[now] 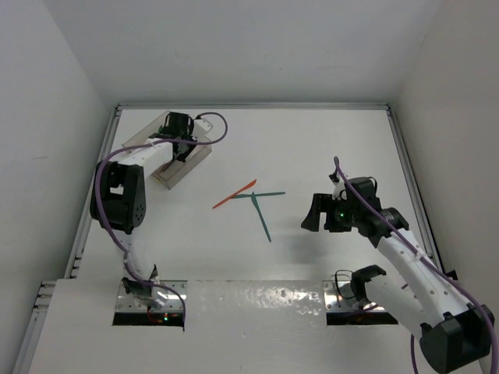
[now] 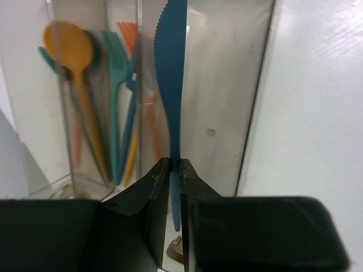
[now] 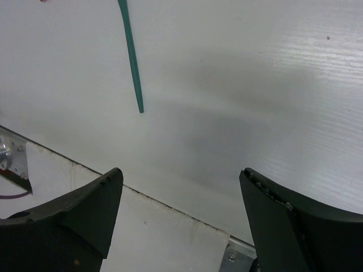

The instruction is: Sort the eating utensils into containers

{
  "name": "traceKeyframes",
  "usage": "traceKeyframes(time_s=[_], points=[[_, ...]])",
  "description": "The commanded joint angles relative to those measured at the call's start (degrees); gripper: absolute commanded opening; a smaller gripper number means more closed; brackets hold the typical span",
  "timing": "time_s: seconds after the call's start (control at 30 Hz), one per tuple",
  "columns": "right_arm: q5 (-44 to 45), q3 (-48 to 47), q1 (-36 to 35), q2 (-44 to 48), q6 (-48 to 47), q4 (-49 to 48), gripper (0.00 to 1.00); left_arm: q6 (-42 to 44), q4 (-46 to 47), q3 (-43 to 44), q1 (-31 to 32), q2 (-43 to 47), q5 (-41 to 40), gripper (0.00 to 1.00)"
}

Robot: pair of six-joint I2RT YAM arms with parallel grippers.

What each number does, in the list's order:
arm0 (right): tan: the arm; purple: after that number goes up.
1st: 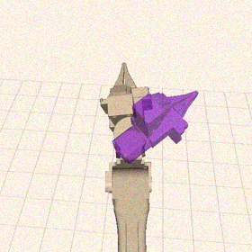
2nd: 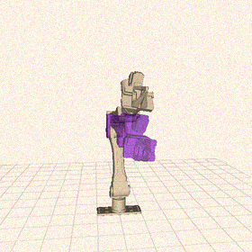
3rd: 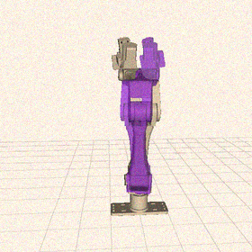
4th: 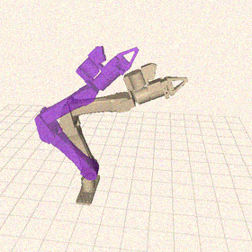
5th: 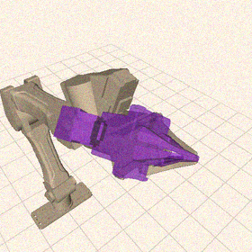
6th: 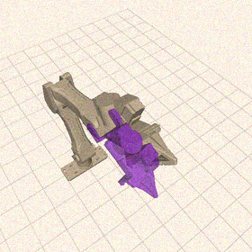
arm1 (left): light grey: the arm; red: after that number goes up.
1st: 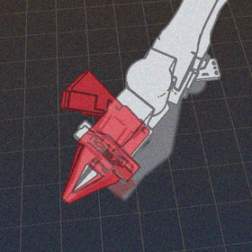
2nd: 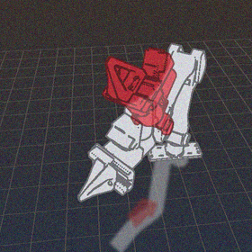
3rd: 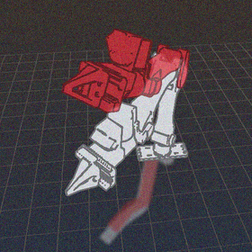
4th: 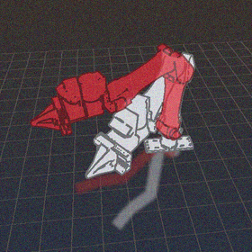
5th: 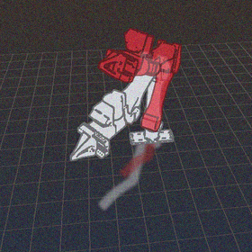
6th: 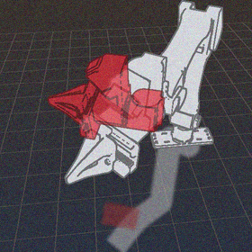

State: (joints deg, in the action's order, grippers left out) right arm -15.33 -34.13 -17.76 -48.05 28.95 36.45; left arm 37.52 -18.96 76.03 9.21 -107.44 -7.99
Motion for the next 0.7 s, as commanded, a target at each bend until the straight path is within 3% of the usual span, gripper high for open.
traceKeyframes(time_s=[0.0, 0.27, 0.43, 0.67], points=[[1.4, -3.0, -0.3, -0.7, 0.5, -1.6, 0.83, -0.2, 0.7, 1.5, -0.2, 0.6, 3.5, 0.13], [0.7, -2.7, -0.2, -2.0, 0.6, -2.9, 0.83, -2.9, 1.5, 0.3, -0.2, 4.1, 1.0, 0.41], [0.3, -2.6, -0.3, -2.0, 0.4, -3.3, 0.83, -8.2, -2.2, 5.2, 1.2, 7.1, 6.2, 0.43], [0.2, -1.8, -0.2, -1.2, 1.2, -3.6, 0.83, -14.2, -7.7, 5.7, 15.5, 7.0, 6.8, 0.45]])
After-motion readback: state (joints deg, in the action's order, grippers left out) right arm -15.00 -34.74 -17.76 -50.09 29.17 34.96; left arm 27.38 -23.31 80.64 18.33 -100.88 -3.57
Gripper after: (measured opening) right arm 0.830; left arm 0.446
